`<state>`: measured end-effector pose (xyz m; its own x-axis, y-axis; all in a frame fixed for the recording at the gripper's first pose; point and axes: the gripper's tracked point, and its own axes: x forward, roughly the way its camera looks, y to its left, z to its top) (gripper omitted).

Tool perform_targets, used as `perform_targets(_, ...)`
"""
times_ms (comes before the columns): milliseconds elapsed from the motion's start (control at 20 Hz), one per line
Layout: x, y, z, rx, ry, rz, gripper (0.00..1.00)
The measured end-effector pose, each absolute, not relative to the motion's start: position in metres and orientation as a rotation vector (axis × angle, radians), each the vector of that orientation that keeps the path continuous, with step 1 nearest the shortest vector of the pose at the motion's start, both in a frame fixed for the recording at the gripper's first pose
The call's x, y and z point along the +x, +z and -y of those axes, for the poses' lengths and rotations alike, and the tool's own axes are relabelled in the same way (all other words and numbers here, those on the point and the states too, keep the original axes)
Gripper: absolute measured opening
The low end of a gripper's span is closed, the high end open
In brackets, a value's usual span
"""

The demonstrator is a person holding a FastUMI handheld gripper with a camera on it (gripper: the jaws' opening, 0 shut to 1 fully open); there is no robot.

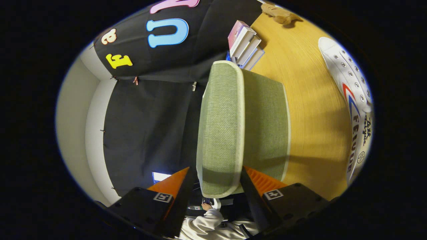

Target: Open the storage box then place both shoes into the box .Put the left shoe in first, then the right shoe, with the right side of both shoes facing outward in a uniform manner.

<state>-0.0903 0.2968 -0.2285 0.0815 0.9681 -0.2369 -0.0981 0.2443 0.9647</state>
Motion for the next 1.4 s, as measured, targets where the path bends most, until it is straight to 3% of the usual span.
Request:
perform_targets(50, -0.091, -0.227, -0.296, 0.994, 1.024, -1.196, 0.77)
perform_targets(100, -0.092, -0.226, -0.294, 1.0, 1.015, -1.206, 0.77)
perform_targets(150, -0.091, -0.223, -0.293, 1.014, 1.013, -1.219, 0.68)
perform_targets(250, -0.093, -0.22, -0.29, 1.027, 1.002, -1.248, 0.67)
perform_targets(350, -0.085, -0.214, -0.291, 1.065, 0.967, -1.239, 0.32)
perform_targets(550, -0.086, -0.198, -0.286, 1.076, 0.97, -1.229, 0.22)
perform_targets(650, -0.084, -0.191, -0.295, 1.076, 0.974, -1.209, 0.1)
perform_targets(800, -0.084, -0.175, -0.295, 1.077, 0.994, -1.182, 0.05)
perform_targets(1400, -0.082, -0.083, -0.346, 0.968, 1.055, -1.144, 0.05)
